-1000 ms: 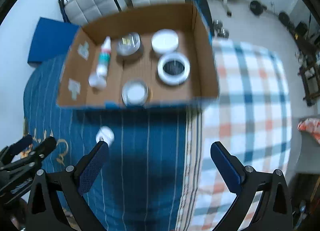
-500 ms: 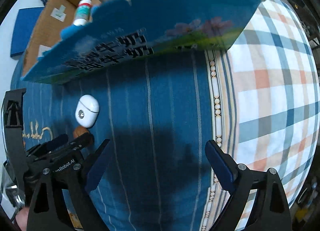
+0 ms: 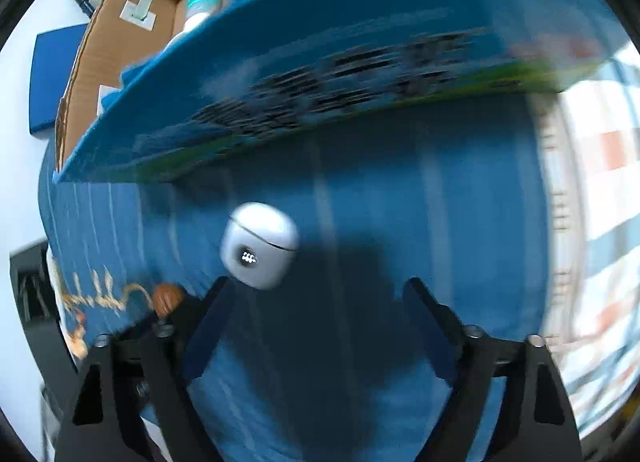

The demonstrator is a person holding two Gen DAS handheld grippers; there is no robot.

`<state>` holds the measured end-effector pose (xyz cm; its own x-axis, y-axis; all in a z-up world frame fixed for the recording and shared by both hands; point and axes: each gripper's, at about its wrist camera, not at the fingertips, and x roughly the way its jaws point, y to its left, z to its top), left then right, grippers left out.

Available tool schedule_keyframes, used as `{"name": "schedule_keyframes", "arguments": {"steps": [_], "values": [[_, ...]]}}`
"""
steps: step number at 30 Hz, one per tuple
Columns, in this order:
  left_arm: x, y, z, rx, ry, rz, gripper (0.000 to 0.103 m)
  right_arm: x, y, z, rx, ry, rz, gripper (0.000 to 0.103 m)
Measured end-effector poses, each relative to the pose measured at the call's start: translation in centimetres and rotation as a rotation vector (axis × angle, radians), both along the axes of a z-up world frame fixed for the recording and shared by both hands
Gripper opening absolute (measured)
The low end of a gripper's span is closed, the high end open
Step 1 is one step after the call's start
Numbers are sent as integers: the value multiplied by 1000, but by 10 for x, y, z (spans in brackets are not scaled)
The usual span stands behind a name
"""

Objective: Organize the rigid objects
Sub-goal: 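Grasp the walnut with the left tool while the right grasps the white egg-shaped case, then carry the walnut and egg-shaped case into the box and release both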

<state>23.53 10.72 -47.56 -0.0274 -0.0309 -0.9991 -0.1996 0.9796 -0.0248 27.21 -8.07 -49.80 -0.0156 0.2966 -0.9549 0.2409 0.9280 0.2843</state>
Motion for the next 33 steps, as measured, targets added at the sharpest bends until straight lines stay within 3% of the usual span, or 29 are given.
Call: {"name": "schedule_keyframes", "arguments": {"steps": [4,5,6,11,21,26,33], "values": [[-1,11,-1,-13,3,21,30,7,27,-19,-2,10,-38,70],[1,16,1,-16,4,21,30,7,35,-15,-40,-20,-25,68],[0,16,1,-21,3,20,30,7,40,-15,-63,-16,-7,56],[5,17,10,-27,-1,-23,30,-6,43,-13,-122,15,93,50],[-40,-85,21,-68,12,-192,30,-85,-43,-8,-234,129,291,50],[-57,-127,12,-79,55,-239,30,-106,-78,-4,-220,117,242,50],[-60,-149,7,-43,72,-250,30,-98,-123,7,-208,113,151,50]]}}
